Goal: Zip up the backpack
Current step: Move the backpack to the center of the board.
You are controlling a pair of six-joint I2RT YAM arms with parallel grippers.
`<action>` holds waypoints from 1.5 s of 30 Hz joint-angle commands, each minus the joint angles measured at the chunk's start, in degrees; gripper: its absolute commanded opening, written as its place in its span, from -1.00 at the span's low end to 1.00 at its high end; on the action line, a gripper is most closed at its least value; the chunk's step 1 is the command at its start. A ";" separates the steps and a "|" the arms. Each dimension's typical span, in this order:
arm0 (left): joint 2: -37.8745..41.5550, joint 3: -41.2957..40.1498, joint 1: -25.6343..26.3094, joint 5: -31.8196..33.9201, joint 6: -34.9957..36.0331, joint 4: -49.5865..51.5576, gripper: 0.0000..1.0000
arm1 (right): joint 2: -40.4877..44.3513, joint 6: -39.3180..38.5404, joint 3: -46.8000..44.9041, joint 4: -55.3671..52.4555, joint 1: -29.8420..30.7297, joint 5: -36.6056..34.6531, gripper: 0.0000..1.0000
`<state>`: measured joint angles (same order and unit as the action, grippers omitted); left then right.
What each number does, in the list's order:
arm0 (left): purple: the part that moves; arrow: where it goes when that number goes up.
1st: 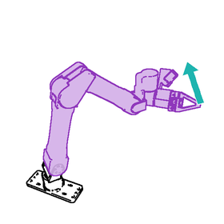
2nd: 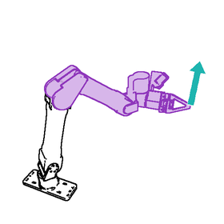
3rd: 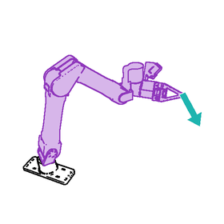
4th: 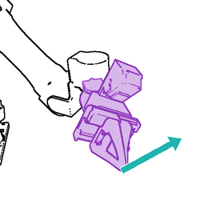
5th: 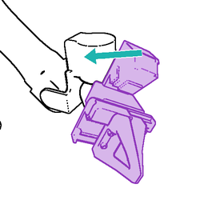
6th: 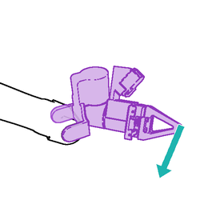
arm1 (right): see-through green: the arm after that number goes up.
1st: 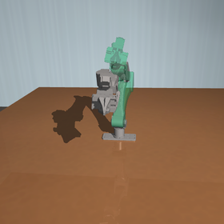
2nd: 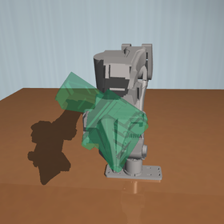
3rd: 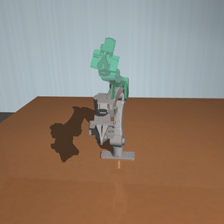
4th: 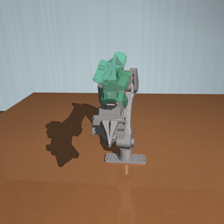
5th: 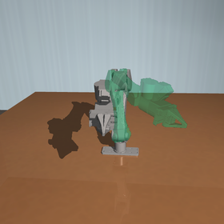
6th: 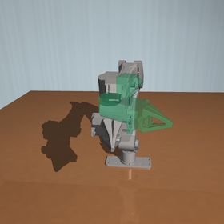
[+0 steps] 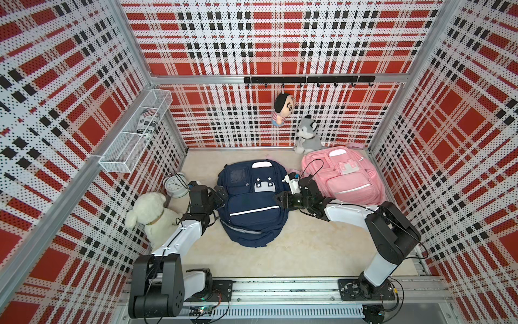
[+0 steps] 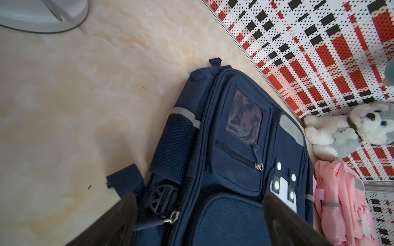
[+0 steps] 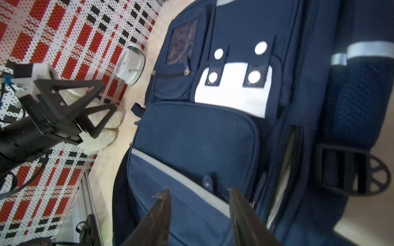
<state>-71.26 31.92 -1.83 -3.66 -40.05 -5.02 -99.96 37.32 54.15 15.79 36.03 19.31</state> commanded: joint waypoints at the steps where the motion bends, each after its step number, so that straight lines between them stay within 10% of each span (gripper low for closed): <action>1: -2.18 -0.26 -0.27 -0.77 -0.81 -4.50 0.88 | -5.37 3.43 1.28 5.12 -0.23 1.52 -0.05; 45: -7.54 6.97 1.47 1.35 0.38 -2.35 0.86 | -7.81 -7.45 -0.16 -5.40 -13.42 2.16 0.02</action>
<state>-76.71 37.80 0.01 -2.35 -40.38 -7.18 -108.62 32.56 53.58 15.75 24.60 23.99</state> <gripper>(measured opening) 0.932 0.506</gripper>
